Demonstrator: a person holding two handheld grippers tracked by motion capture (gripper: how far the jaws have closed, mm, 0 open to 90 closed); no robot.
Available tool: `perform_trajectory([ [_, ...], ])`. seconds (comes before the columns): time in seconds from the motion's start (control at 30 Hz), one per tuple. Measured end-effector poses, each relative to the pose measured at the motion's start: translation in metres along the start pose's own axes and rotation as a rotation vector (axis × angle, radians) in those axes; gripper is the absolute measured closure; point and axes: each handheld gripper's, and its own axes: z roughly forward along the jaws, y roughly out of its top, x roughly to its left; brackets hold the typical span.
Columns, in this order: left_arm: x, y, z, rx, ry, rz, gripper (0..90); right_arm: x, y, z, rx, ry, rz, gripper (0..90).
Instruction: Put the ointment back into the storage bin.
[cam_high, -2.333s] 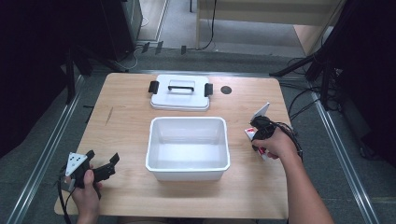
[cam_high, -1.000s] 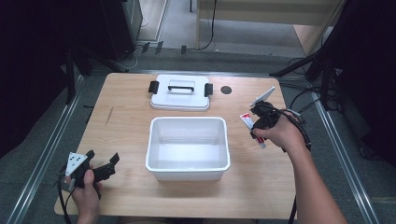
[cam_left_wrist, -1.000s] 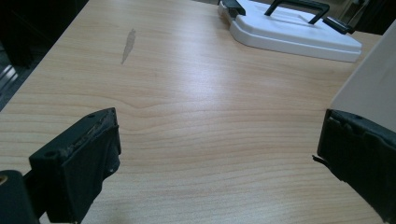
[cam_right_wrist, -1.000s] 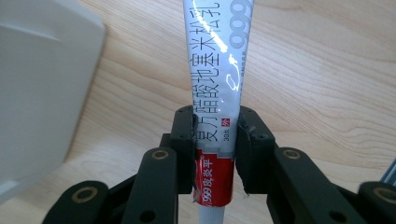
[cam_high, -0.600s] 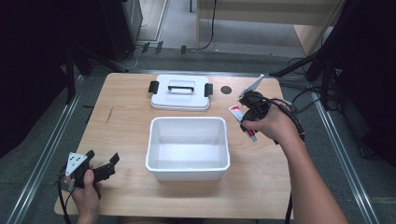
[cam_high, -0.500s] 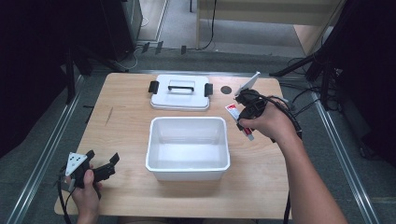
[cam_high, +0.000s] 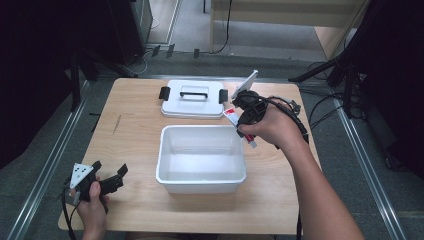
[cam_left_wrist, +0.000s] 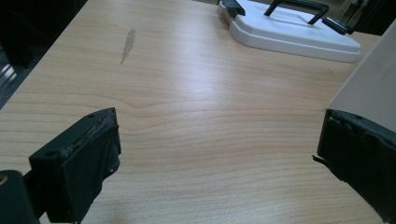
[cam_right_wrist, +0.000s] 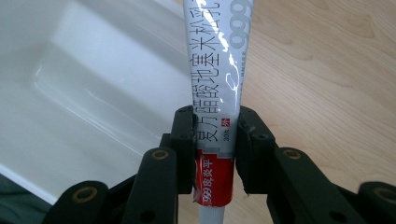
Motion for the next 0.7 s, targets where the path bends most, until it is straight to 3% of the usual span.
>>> perform_trajectory([
  [0.2, 0.000, 0.000, 0.000, 0.000, -0.001, -0.001, 0.3, 0.018, 0.002, 0.002, -0.026, 0.038, -0.130, 71.8],
  [0.33, 0.000, 0.000, 0.000, 0.000, 0.000, -0.001, 0.3, 0.029, 0.002, 0.003, -0.046, 0.088, -0.273, 71.7],
  [0.47, 0.000, 0.000, 0.000, 0.000, 0.000, -0.001, 0.3, 0.038, -0.001, 0.006, -0.107, 0.108, -0.509, 71.6],
  [0.57, 0.000, 0.000, 0.000, -0.001, 0.000, -0.001, 0.3, 0.044, -0.004, 0.011, -0.120, 0.138, -0.662, 71.6],
  [0.7, 0.000, 0.000, 0.000, 0.001, -0.001, -0.001, 0.3, 0.046, -0.007, 0.020, -0.114, 0.137, -0.803, 71.6],
])
